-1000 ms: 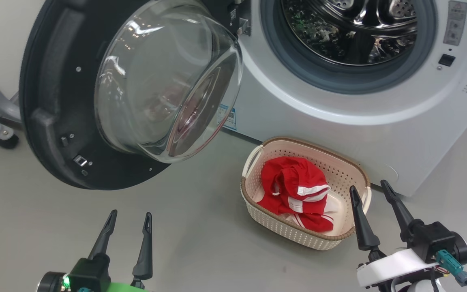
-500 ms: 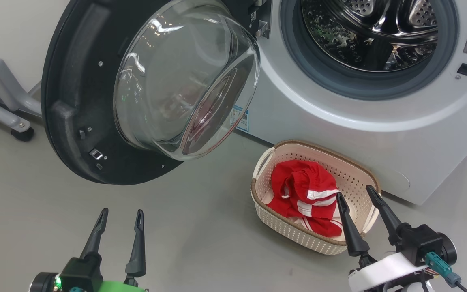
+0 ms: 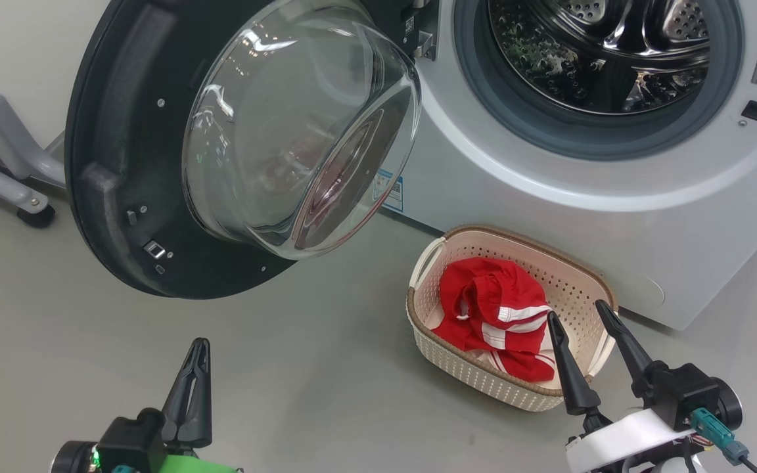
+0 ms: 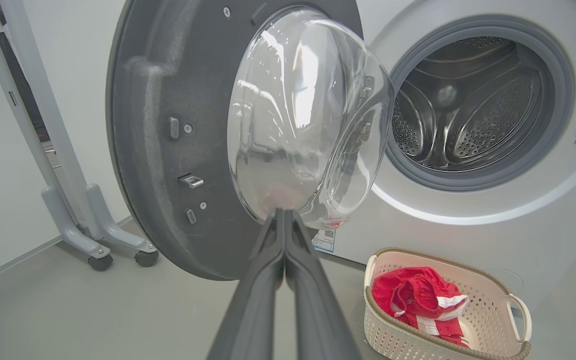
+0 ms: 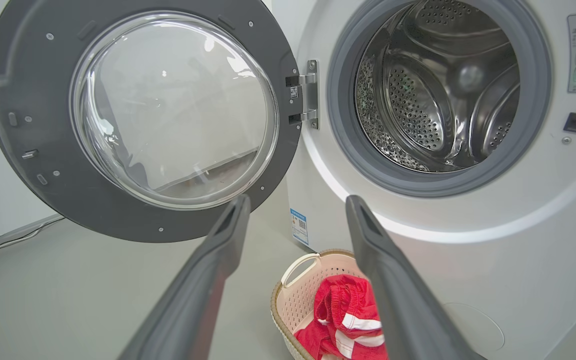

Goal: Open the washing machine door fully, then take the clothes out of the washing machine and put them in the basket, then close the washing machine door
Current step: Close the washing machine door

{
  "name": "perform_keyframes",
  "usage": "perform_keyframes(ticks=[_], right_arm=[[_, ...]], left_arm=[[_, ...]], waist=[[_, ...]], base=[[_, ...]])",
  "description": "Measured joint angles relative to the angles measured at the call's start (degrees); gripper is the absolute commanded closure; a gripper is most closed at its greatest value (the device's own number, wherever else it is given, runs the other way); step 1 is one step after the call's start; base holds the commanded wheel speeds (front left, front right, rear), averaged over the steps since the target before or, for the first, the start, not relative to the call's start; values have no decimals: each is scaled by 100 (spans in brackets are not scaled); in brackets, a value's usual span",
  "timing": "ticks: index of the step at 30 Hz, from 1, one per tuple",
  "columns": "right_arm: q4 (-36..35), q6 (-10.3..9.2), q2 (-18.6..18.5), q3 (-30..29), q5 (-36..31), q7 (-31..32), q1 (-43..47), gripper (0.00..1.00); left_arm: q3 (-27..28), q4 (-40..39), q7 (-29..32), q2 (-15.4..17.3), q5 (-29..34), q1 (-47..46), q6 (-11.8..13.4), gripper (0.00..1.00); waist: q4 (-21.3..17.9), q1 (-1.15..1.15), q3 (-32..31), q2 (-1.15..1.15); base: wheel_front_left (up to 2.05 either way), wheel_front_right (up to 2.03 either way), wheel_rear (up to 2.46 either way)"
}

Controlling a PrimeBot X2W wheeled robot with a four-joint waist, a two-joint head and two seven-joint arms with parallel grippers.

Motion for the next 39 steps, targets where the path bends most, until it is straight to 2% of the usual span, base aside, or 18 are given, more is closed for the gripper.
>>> perform_keyframes(ticks=[5,8,13,14,15,16,17,22,27,31,35,39], right_arm=[[2,0,2,-9,0,0,-2,0],[2,0,3,-9,-1,0,-3,0],[4,1,5,-10,-53,0,-4,0],[4,1,5,-10,-53,0,-4,0],[5,1,7,-10,-53,0,-4,0],[5,1,7,-10,-54,0,-5,0],[5,1,7,-10,-54,0,-5,0],[8,1,8,-11,-58,0,-8,0],[8,2,7,-27,-59,0,-10,0],[8,3,5,-43,-77,0,-10,0],[10,13,2,-46,-103,0,-12,0],[5,18,-13,-31,-137,0,-20,0]], left_arm=[[-13,-92,-45,-2,-204,0,-131,100],[-14,-174,-48,-13,-708,0,-307,100],[26,-479,-48,-25,-2225,2,-773,100],[26,-479,-48,-25,-2225,2,-773,100],[18,-626,-48,-25,-3021,3,-907,100],[8,-716,-49,-25,-3488,3,-947,100],[8,-716,-49,-25,-3488,3,-947,100],[-56,-1206,-87,-31,-4978,24,-1005,100],[463,-1524,-100,-35,-6307,20,-1036,100],[985,-1730,-101,-44,-6639,18,-1058,100],[1540,-1833,-102,7,-6690,15,-1059,100],[2071,-1804,78,544,-7069,-10,-1061,100]], waist=[[1,0,12,0],[2,0,13,0],[7,0,17,0],[7,0,17,0],[9,0,22,0],[10,0,26,0],[10,0,26,0],[16,0,50,0],[28,0,68,0],[39,0,76,0],[51,0,82,0],[61,0,140,0]], base=[[0,0,0],[0,0,0],[0,0,0],[0,0,0],[0,0,0],[0,0,0],[0,0,0],[0,0,0],[0,0,0],[0,0,0],[0,0,0],[0,0,0]])
